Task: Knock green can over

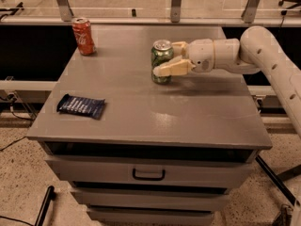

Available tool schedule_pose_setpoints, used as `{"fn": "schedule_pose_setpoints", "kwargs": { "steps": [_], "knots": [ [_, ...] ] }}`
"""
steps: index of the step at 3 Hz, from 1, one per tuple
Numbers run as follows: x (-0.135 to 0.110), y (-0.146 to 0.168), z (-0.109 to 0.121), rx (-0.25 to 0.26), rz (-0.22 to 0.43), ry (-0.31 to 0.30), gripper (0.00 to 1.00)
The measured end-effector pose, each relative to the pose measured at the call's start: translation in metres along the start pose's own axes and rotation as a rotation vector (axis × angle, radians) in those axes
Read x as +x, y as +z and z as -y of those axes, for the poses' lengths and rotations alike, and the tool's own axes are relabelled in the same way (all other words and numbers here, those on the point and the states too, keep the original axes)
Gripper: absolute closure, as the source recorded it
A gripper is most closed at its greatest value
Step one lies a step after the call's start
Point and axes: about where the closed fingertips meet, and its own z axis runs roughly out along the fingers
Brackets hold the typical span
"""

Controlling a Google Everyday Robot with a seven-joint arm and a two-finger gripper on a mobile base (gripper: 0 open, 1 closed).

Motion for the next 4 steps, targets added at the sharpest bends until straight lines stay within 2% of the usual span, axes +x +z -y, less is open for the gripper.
{"fn": "schedule_pose_setpoints", "kwargs": {
  "steps": [1, 2, 3, 4],
  "knots": [
    [-0.005, 0.004, -0.003, -0.027, 0.016, 0.013, 0.67],
    [-0.018, -0.006, -0.001, -0.003, -0.112, -0.022, 0.90],
    [-0.038, -0.033, 0.008, 0.128, -0.478, -0.157, 1.00],
    [-0.043, -0.051, 0.015, 0.244, -0.723, -0.233, 1.00]
  ]
}}
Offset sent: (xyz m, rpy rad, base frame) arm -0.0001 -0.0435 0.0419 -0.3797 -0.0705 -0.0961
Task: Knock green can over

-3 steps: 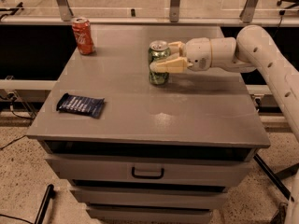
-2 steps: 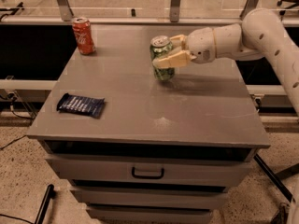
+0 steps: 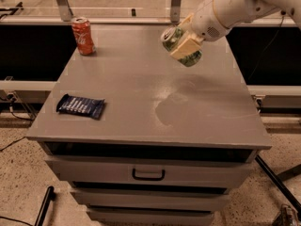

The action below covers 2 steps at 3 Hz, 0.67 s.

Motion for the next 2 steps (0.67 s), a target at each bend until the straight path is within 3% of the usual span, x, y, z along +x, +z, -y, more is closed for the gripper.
{"fn": "schedule_pose_setpoints", "kwargs": {
  "steps": [1, 2],
  "knots": [
    [0.019, 0.009, 0.005, 0.006, -0.180, -0.092, 1.00],
    [0.058, 0.031, -0.003, -0.128, -0.295, -0.149, 0.86]
  ]
}}
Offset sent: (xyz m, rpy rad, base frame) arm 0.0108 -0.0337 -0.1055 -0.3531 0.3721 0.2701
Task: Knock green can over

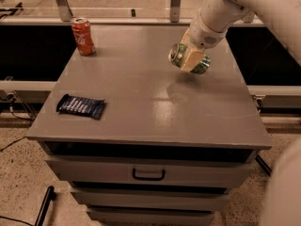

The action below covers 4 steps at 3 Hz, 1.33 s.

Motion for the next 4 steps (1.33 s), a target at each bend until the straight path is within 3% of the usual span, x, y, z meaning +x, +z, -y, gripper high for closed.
{"fn": "schedule_pose_setpoints", "kwargs": {
  "steps": [1, 3, 4],
  "knots": [
    [0.0096, 0.0072, -0.0046, -0.078, -0.007, -0.001, 0.63],
    [0.0079, 0.0141, -0.0062, -0.087, -0.005, -0.003, 0.02],
    [0.0077, 0.0153, -0.0064, -0.089, -0.005, -0.003, 0.00]
  ]
}}
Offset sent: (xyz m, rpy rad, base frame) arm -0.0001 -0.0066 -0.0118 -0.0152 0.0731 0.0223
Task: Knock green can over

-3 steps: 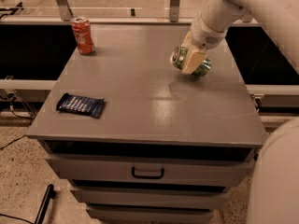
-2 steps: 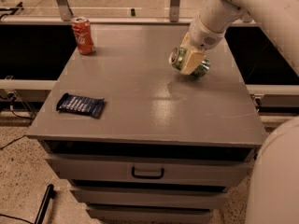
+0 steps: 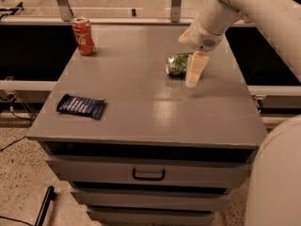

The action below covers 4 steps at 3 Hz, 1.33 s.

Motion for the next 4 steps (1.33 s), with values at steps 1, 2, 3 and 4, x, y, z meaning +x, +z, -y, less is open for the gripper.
{"fn": "schedule_pose_setpoints", "kwargs": {
  "steps": [1, 2, 3, 4],
  "knots": [
    [0.002, -0.012, -0.002, 0.026, 0.010, -0.008, 0.00],
    [0.023, -0.036, -0.007, 0.038, 0.037, 0.071, 0.00],
    [0.047, -0.069, -0.014, 0.072, 0.023, 0.179, 0.00],
    [0.050, -0.073, -0.015, 0.077, 0.019, 0.202, 0.00]
  ]
}}
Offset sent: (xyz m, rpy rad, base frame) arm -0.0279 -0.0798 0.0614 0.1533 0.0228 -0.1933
